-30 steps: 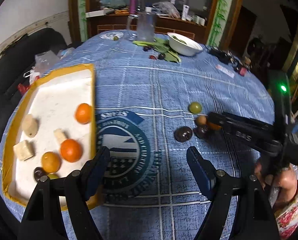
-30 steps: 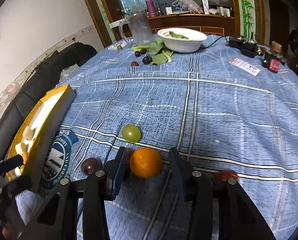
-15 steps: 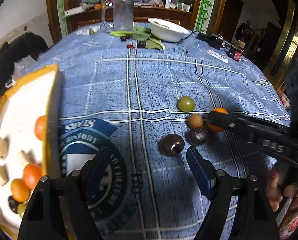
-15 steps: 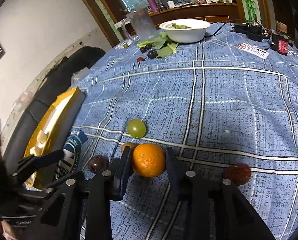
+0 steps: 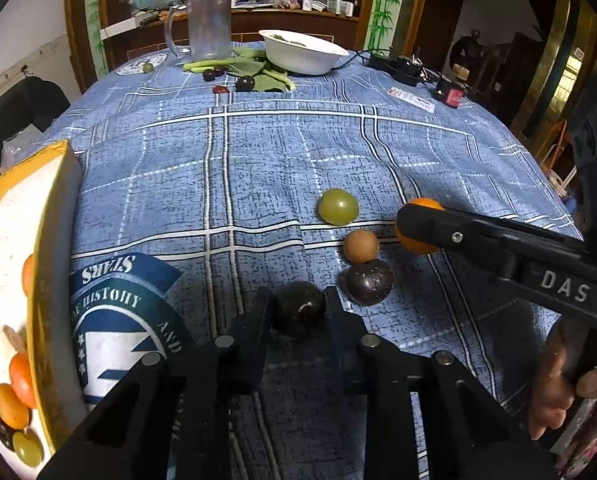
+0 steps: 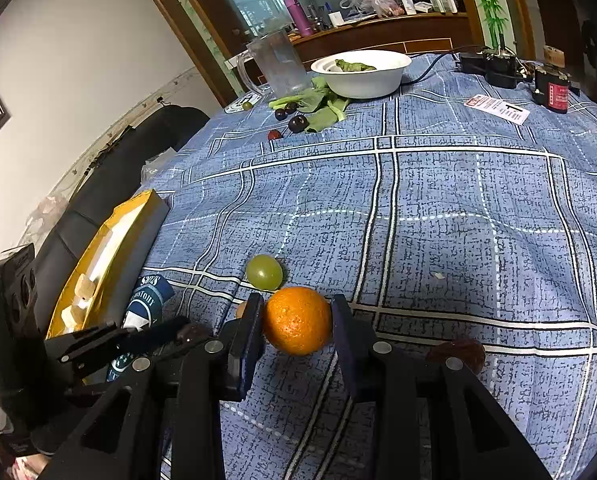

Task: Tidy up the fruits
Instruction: 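Grasp a dark plum with the left tool while the right tool grasps an orange, then carry the plum into the tray and open the left tool while the right tool releases its orange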

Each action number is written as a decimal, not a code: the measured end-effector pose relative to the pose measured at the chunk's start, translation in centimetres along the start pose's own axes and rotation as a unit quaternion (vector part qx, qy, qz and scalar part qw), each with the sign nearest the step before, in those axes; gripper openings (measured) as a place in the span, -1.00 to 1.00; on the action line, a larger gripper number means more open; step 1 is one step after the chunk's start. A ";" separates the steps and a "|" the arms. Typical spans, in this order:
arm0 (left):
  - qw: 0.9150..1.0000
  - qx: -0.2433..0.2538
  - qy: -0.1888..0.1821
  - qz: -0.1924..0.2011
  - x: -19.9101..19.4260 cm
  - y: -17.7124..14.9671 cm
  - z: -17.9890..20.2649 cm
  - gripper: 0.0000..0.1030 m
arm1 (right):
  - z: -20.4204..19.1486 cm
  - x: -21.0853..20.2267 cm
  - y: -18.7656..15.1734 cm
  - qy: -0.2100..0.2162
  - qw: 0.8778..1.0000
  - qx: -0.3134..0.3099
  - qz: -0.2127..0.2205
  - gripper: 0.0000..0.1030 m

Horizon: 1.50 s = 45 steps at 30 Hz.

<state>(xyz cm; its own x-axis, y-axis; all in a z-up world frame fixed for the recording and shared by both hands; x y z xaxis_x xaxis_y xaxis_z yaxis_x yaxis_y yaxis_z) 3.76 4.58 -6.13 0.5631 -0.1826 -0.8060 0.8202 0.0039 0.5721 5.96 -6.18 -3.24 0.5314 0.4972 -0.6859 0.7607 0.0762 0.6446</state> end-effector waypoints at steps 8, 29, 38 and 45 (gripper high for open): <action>0.998 -0.061 0.002 0.033 -3.8 0.1 -3.2 -0.53 | -0.1 -0.4 0.1 -0.005 1.000 -0.003 0.010 -0.29; 0.971 -0.176 0.141 0.081 -12.0 2.2 -23.2 -0.52 | -12.9 1.0 2.1 0.067 0.994 -0.083 -0.014 -0.28; 0.969 -0.212 0.124 0.012 -7.6 3.0 -27.9 -0.52 | -24.6 6.4 1.2 0.103 0.978 -0.173 -0.055 -0.27; 0.968 -0.229 0.099 0.017 -7.2 3.1 -28.3 -0.51 | -28.4 10.9 1.0 0.085 0.968 -0.219 -0.086 -0.27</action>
<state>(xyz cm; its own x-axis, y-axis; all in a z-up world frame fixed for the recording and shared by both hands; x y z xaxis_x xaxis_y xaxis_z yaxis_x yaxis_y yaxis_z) 5.14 33.76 -2.83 0.5622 0.0183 -0.8268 0.7337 0.4504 0.5088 1.97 23.88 -0.48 0.3136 0.5769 -0.7542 0.5821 0.5107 0.6327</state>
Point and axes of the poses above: each gripper's, at about its wrist camera, not at the fingertips, and x roughly the way its jaws point, z to its right, y to its top, the point moved 10 cm from there along x, roughly the way its jaws point, and after that the axes turned 7 degrees about -x, right-handed, at the moved point
